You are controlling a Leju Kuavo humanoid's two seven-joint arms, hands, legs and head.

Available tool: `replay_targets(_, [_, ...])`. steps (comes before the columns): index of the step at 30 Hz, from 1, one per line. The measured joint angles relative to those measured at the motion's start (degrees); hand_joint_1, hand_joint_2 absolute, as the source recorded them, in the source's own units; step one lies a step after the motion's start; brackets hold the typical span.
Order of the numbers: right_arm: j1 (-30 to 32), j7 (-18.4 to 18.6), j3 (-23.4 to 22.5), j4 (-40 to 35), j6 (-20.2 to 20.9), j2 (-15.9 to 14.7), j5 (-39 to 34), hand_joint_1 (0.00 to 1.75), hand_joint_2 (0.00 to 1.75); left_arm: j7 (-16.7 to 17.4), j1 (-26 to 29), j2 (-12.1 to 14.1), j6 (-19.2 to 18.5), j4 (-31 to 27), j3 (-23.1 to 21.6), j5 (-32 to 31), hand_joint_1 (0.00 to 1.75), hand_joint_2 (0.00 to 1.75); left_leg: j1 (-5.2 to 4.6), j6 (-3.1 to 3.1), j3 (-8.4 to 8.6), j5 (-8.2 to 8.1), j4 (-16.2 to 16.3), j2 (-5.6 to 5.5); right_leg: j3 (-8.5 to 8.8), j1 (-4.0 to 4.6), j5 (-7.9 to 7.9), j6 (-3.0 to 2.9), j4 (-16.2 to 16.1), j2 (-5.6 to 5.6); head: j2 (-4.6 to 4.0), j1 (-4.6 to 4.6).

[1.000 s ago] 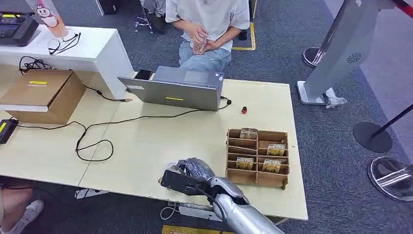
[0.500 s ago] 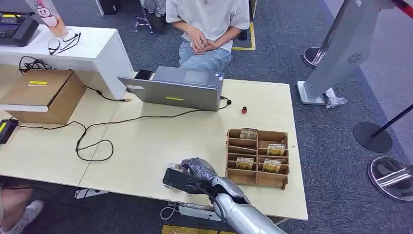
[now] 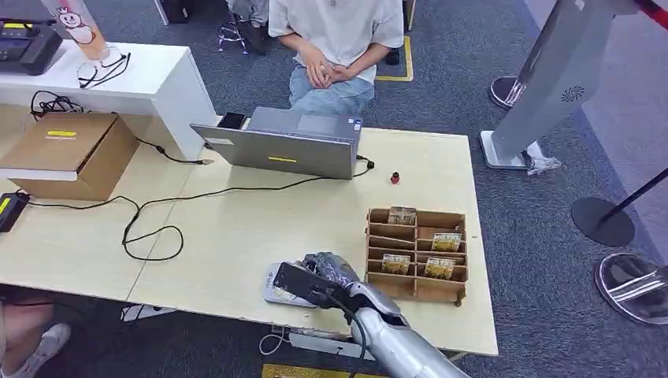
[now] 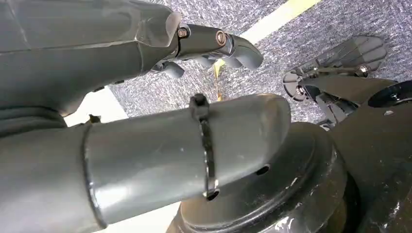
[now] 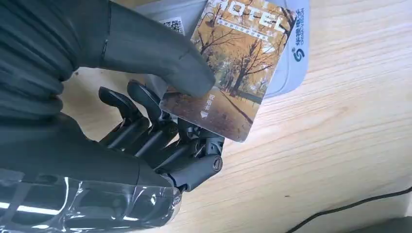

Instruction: Pass the card to the sensor for recognition and then transmit it.

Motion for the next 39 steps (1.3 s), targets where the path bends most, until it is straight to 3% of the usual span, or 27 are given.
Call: replay_targets(39, [-1.5, 4.09, -0.92, 3.04, -2.43, 0.7, 11.58, 1.75, 1.75, 1.01, -0.13, -0.09, 0.09, -0.02, -2.99, 2.38, 0.0, 0.0, 0.0, -0.01, 0.02, 0.0, 0.0, 0.0, 0.0, 0.0, 0.0, 0.0, 0.0, 0.01, 0.0, 0.0])
